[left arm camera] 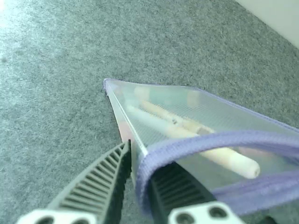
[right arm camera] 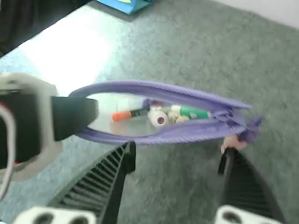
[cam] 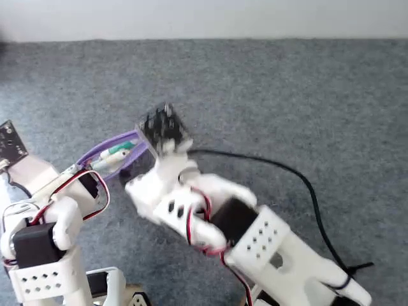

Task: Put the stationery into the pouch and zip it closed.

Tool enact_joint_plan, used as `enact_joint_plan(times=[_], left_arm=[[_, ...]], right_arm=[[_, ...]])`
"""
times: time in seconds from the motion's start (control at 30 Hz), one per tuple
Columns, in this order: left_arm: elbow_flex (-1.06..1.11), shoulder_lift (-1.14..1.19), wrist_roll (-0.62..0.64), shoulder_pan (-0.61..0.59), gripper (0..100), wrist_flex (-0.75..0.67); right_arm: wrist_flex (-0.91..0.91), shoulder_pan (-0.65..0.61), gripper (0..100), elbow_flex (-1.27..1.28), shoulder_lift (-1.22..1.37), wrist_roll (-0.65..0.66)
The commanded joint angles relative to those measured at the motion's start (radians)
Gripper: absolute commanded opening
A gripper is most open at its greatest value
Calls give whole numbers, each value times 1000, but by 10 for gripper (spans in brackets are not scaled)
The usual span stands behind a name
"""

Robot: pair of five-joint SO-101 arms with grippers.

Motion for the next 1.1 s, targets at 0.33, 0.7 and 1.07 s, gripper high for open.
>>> enact_joint_plan(times=[0.33, 0.7, 1.07], left_arm=[[-8, -3, 9, -2, 12, -32], [-8, -3, 9, -5, 12, -31], [-8, -3, 9, -5, 12, -21]], right_arm=[[260, 120, 23, -313, 8, 6], [-44, 59, 9, -232, 312, 9], [174, 153, 9, -477, 283, 35]])
